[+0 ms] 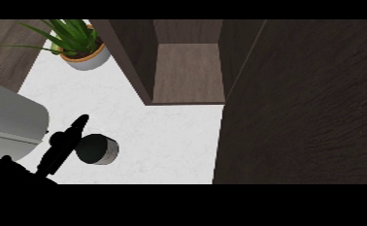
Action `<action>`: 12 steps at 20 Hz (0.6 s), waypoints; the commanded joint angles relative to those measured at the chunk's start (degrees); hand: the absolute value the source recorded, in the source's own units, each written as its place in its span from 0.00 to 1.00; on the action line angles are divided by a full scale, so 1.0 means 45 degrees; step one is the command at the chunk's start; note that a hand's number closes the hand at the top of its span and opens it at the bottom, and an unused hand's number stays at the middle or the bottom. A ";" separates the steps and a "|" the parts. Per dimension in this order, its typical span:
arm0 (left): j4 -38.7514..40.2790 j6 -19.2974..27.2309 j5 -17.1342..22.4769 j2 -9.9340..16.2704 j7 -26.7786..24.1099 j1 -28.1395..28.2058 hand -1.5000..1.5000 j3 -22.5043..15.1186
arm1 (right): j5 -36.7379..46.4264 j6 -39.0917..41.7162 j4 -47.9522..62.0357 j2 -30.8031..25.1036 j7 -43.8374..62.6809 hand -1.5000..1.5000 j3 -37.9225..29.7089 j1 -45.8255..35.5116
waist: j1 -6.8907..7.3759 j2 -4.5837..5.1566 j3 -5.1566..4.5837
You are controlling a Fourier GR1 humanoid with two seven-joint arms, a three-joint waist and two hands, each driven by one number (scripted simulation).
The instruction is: Pick up the wine, place it into the cabinet and close the cabinet
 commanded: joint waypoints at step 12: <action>0.2414 0.4018 0.4219 0.0676 -0.3095 0.0422 0.00 -0.2232 | -0.1242 0.0006 -0.3185 -0.0627 0.1615 0.00 -0.0768 0.0427 | -0.0006 -0.0007 -0.0017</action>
